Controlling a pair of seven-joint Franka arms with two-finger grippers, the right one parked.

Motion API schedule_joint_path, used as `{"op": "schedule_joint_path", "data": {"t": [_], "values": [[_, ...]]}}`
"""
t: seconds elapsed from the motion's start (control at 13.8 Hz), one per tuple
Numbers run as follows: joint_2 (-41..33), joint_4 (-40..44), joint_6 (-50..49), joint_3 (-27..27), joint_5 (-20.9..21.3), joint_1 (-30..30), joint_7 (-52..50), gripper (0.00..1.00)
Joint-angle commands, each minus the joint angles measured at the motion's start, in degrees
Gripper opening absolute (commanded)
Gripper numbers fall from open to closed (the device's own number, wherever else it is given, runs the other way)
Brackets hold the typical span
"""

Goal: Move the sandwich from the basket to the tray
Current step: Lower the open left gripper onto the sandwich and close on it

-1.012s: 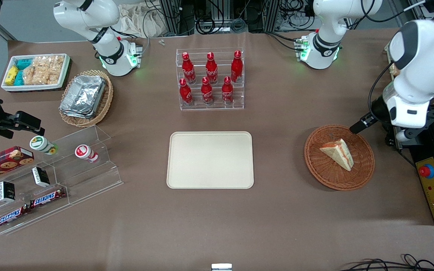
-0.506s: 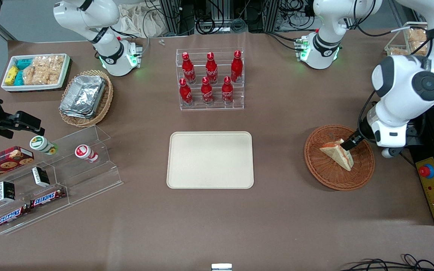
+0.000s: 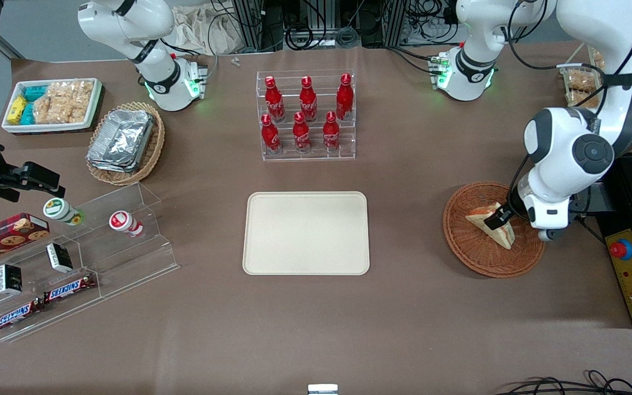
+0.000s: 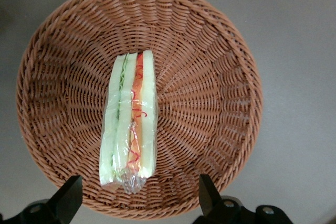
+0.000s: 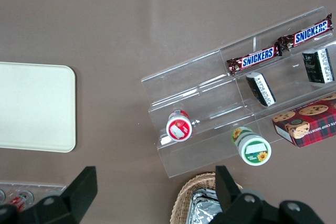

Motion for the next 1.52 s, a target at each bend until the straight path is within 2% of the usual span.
{"op": "schedule_joint_path", "data": {"t": [0.0,0.94,1.08,1.16,1.3,1.37,1.45], "values": [[0.43,-2.34,3.49,-0.11,0.45,0.25,-2.76,1.0],[5.62,-2.7,7.19,1.04,1.07,0.25,-2.77,0.98],[6.41,-2.7,7.71,0.95,1.07,0.25,-2.77,0.89],[6.76,-2.61,7.8,1.04,1.15,0.25,-2.77,0.81],[7.29,-2.7,8.5,1.04,1.15,0.25,-2.77,0.6],[7.46,-2.61,8.59,1.04,1.15,0.25,-2.86,0.4],[7.47,-2.61,8.59,0.95,1.07,0.25,-2.86,0.25]]}}
